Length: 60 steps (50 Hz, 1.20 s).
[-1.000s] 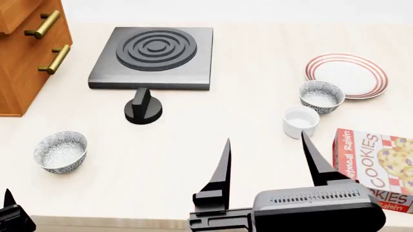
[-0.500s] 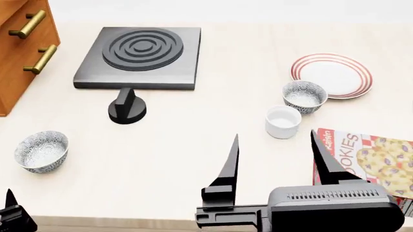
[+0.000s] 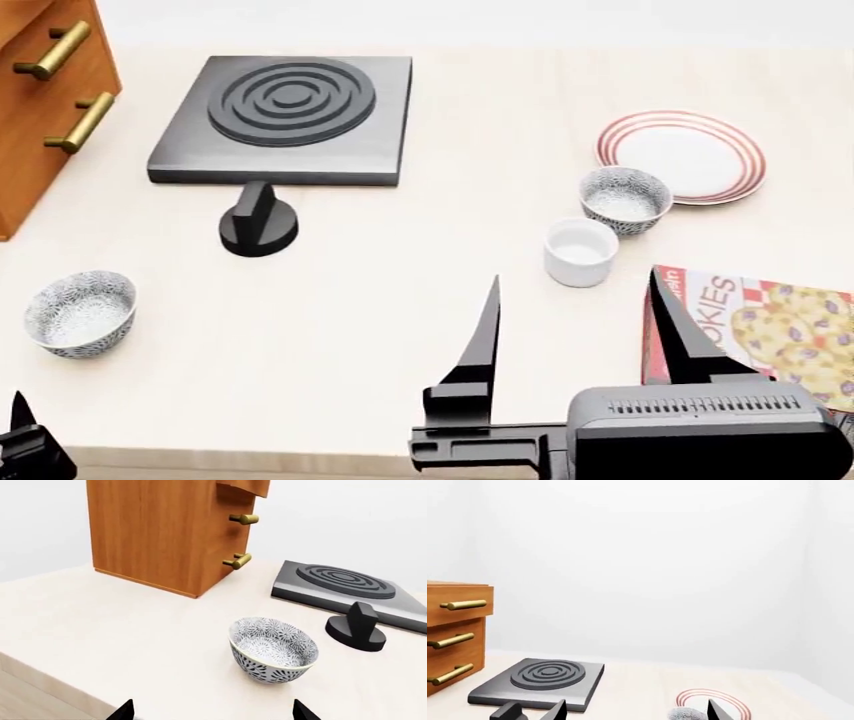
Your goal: Pick the akita bowl between the plate and the ramekin and place it on the plate.
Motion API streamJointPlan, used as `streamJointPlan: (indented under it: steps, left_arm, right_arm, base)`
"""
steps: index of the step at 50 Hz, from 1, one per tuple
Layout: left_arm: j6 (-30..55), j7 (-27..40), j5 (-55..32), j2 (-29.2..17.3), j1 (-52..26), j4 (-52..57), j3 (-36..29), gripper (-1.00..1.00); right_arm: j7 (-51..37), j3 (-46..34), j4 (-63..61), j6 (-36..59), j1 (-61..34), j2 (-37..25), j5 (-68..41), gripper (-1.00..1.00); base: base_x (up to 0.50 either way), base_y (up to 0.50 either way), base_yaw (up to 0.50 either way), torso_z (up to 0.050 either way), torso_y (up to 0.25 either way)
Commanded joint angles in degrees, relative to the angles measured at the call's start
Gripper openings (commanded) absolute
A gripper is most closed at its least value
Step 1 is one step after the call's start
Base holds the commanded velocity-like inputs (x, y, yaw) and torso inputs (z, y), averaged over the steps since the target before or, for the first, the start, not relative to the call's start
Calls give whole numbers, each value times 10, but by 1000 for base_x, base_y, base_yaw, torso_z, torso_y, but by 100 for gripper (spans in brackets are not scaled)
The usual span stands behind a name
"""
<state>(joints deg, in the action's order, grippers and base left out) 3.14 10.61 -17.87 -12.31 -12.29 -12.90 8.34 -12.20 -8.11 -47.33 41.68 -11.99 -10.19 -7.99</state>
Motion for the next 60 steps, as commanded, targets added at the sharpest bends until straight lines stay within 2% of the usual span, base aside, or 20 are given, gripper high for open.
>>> streamJointPlan:
  steps: [1, 60]
  left_arm:
    - [-3, 1, -2, -1, 0, -3, -2, 100]
    - [-1, 12, -14, -9, 1, -1, -12, 100]
  right_arm:
    - [-4, 1, 0, 0, 0, -3, -6, 100]
    - [-25, -2, -1, 1, -3, -17, -31, 100]
  base:
    - [0, -27, 0, 0, 0]
    - [0, -116, 0, 0, 0]
